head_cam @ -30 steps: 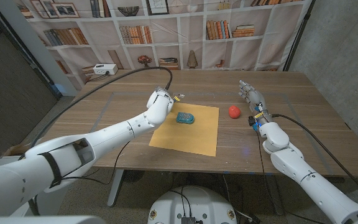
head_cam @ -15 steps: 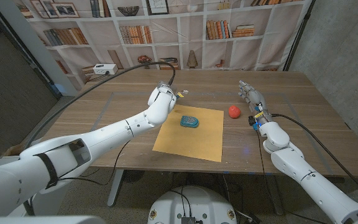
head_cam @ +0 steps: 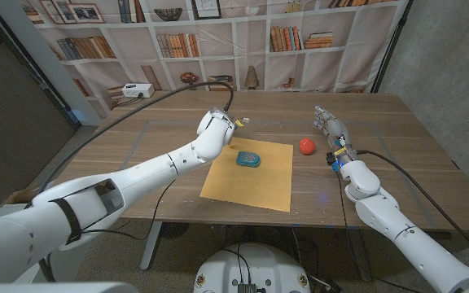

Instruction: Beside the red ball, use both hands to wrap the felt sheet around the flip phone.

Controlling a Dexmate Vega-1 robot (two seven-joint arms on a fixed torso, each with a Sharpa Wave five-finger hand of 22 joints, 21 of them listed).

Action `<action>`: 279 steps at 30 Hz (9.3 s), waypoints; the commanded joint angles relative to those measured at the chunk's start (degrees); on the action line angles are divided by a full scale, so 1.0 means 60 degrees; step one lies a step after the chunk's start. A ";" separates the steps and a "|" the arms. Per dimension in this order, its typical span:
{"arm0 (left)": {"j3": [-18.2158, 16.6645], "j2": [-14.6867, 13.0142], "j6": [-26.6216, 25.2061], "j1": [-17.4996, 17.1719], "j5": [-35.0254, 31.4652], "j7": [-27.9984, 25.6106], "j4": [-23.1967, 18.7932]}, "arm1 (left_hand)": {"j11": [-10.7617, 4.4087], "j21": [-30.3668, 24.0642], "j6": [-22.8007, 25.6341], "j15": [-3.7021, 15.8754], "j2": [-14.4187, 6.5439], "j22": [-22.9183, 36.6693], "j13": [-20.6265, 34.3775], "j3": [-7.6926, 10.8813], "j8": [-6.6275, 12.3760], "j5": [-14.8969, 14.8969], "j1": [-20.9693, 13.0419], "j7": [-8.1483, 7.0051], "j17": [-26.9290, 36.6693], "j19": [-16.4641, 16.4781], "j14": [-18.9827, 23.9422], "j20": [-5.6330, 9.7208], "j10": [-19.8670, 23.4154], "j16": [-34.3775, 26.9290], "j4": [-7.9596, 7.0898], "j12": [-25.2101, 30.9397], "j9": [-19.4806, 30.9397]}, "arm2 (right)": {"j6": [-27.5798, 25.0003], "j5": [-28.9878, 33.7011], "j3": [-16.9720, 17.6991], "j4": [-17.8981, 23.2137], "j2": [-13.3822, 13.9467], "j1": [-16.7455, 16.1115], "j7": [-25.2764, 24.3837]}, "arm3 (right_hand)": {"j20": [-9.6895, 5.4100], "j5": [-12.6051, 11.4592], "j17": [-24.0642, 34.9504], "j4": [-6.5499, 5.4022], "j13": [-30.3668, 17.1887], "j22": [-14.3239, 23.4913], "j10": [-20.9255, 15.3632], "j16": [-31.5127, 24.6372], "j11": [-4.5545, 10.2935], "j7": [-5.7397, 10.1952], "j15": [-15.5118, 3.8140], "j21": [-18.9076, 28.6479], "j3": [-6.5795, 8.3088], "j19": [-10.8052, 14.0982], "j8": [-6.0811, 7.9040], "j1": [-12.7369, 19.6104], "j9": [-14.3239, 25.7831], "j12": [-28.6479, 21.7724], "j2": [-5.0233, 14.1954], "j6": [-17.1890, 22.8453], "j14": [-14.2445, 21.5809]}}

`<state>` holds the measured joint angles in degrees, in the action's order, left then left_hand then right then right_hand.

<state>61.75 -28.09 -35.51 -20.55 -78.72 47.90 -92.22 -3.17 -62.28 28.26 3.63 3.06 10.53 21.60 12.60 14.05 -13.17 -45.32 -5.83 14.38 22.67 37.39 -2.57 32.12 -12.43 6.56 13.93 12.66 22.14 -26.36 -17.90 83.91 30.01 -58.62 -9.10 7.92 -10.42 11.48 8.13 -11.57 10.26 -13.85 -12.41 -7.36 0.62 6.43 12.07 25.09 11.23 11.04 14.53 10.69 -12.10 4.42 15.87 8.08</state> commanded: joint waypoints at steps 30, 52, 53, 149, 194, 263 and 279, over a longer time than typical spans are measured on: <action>0.0413 -0.0375 -0.0286 -0.0293 0.1591 -0.2711 0.0147 | -0.1301 -0.0856 0.4169 0.1563 -0.1522 0.0141 0.1005 0.1308 0.2782 0.0381 -0.4473 0.0457 0.1582 0.0600 0.2946 0.0274 0.4363 -0.2312 0.0619 0.1597 0.1008 | -0.0030 0.0181 0.0099 -0.0087 0.0020 0.0043 -0.0291 | 0.0080 -0.0051 0.0008 -0.0031 -0.0043 0.0042 -0.0131 0.0026 0.0024 0.0029 -0.0019 -0.0017 -0.0029 0.0023 0.0029 -0.0102 0.0019 -0.0007 0.0016 0.0091 0.0166; -0.1019 -0.1064 -0.1005 -0.2018 0.1284 -0.5352 -0.2513 | -0.1172 -0.1439 0.4574 0.1544 -0.1268 0.0142 0.2042 0.1081 0.3111 0.0242 -0.4857 0.0575 0.2388 0.0480 0.3407 0.0290 0.4482 -0.2494 0.0493 0.2365 0.0999 | -0.0269 0.0351 0.0001 0.0140 0.0029 0.0088 -0.0474 | 0.0069 -0.0054 0.0005 -0.0024 -0.0043 0.0042 -0.0147 0.0044 0.0018 0.0024 -0.0013 -0.0024 -0.0028 0.0004 0.0022 -0.0110 0.0019 -0.0002 0.0018 0.0083 0.0151; -0.1049 -0.1103 -0.0926 -0.2039 0.1305 -0.5265 -0.2610 | -0.1174 -0.1453 0.4573 0.1560 -0.1273 0.0140 0.2066 0.1080 0.3110 0.0235 -0.4850 0.0581 0.2417 0.0460 0.3417 0.0281 0.4466 -0.2494 0.0481 0.2372 0.0991 | -0.0286 0.0343 0.0002 0.0149 0.0031 0.0087 -0.0474 | 0.0067 -0.0054 0.0005 -0.0025 -0.0043 0.0042 -0.0154 0.0046 0.0023 0.0025 -0.0020 -0.0025 -0.0028 0.0001 0.0021 -0.0113 0.0019 -0.0005 0.0017 0.0080 0.0149; -0.0594 0.0689 -0.1629 -0.1143 0.2149 -0.7111 0.1236 | -0.1022 -0.3099 0.5695 0.1592 -0.0846 0.0014 0.2635 0.1388 0.2319 0.0190 -0.4491 0.0996 0.4489 0.1024 0.5108 0.0729 0.5517 -0.2963 0.0505 0.2518 0.0076 | -0.8042 0.3511 -0.2313 0.7185 0.4852 0.1196 0.3190 | -0.1335 -0.0146 0.1094 0.0529 -0.0274 0.0168 -0.4306 -0.2188 0.0857 -0.0073 -0.2123 0.1278 0.2030 0.2837 0.0961 0.8084 0.0096 -0.1101 0.0444 0.5543 0.4048; -0.1686 0.0027 0.0865 0.0558 1.0854 -0.6221 0.1696 | -0.0937 -0.2921 0.4255 0.1468 -0.1331 -0.0017 0.3859 0.1930 0.2079 0.0381 -0.4230 0.1079 0.5231 -0.0307 0.3676 0.0010 0.4154 -0.1874 0.0260 0.2415 0.1548 | -0.6419 0.6470 -0.4562 0.5909 0.3103 0.2530 0.3983 | -0.1388 0.0031 0.0072 -0.0791 -0.0272 0.0037 -0.2036 -0.0189 0.1253 0.0266 -0.2065 0.1241 -0.0599 0.1864 -0.0013 0.7354 0.0196 0.0056 0.0275 0.3121 0.1532; -0.0942 -0.2359 0.1099 0.2664 1.1859 -0.0680 -0.0786 | -0.0880 -0.3246 0.4587 0.1419 -0.1159 0.0030 0.3802 0.2238 0.1951 0.0504 -0.4343 0.1079 0.5422 0.0125 0.4359 0.0273 0.4402 -0.1379 0.0459 0.2369 0.1689 | -0.8589 0.9180 -0.6220 0.4748 0.2128 0.3889 0.5492 | -0.0848 -0.0004 -0.0063 -0.1724 -0.0120 0.0035 -0.3717 0.0181 0.0452 -0.0282 -0.1443 0.1246 -0.0608 0.2642 -0.0024 0.4397 0.0067 -0.0023 0.0789 0.4620 0.3251; -0.0284 -0.1644 0.2544 0.3439 1.2169 0.1971 0.0822 | -0.0918 -0.3757 0.4741 0.1552 -0.1044 0.0022 0.3498 0.2277 0.1665 0.0496 -0.4211 0.1319 0.4392 0.0953 0.5153 0.0783 0.4610 -0.0962 0.0445 0.2069 0.1459 | -0.8892 0.9578 -0.6302 0.4883 0.2127 0.3935 0.5423 | -0.0905 -0.0020 -0.0052 -0.1683 -0.0121 0.0032 -0.3575 0.0228 0.0518 -0.0234 -0.1560 0.1186 -0.0562 0.2596 -0.0054 0.4309 0.0067 0.0029 0.0760 0.4448 0.3115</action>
<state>57.51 -39.98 -24.68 -2.30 -5.62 51.35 -91.46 -7.33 -84.09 56.19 12.77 -3.65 10.54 35.51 25.52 24.49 -10.00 -70.47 1.38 43.41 27.07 67.21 1.16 57.87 -19.77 9.28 26.58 21.54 -30.26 29.59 -55.29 112.96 42.95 -35.33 23.71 2.49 -10.16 11.08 -1.97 -12.23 10.29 -35.55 -11.22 -4.25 -0.75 -2.68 19.26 21.29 27.07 10.97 40.69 10.93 -12.19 9.01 43.14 27.19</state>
